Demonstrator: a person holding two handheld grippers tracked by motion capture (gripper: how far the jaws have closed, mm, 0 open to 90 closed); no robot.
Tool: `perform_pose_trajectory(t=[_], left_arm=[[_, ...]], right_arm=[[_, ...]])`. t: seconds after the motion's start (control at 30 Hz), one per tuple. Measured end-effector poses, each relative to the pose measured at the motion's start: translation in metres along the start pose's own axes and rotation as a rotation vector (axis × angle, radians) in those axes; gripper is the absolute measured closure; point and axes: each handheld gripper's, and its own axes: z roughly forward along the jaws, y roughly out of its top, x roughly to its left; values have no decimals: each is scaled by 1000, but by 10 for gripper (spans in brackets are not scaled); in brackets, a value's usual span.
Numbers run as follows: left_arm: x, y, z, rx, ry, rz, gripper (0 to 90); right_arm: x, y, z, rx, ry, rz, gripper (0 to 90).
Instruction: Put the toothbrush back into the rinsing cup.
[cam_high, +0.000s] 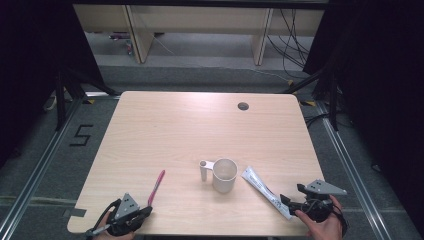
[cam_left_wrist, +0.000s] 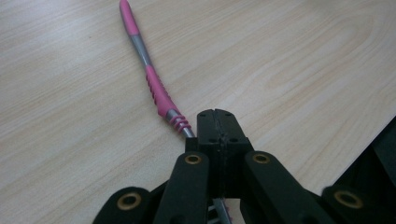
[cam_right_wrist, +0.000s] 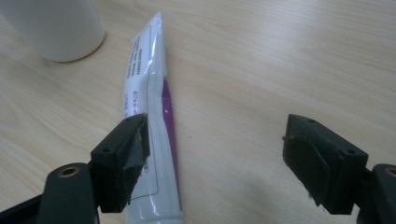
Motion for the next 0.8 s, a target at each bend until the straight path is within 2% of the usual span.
perform_pose_trajectory(t=[0.03, 0.13, 0.23, 0.27, 0.3, 0.43, 0.5, 0.53, 0.77, 0.8], left_arm=[[1, 0, -1, 11, 12, 7, 894], [2, -1, 0, 11, 19, -15, 894], [6, -1, -2, 14, 23, -4, 894], [8, -1, -2, 20, 40, -4, 894], [8, -1, -2, 20, 40, -4, 893], [17, -2, -6, 30, 58, -4, 893], [19, -3, -6, 25, 69, -22, 893], [23, -3, -7, 39, 73, -8, 893], [36, -4, -9, 55, 122, -26, 891], [37, -5, -8, 41, 130, -48, 891]], right_arm=[[0, 0, 0, -1, 0, 1, 241], [0, 0, 0, -1, 1, 0, 241], [0, 0, 0, -2, 3, 0, 242], [0, 0, 0, -2, 4, 0, 242], [0, 0, 0, -2, 3, 0, 242], [0, 0, 0, 0, 4, 0, 242], [1, 0, 1, -3, 7, 4, 242], [1, 0, 1, -3, 7, 3, 242], [1, -1, 1, -2, 7, 8, 242], [1, -1, 0, -1, 6, 9, 242]])
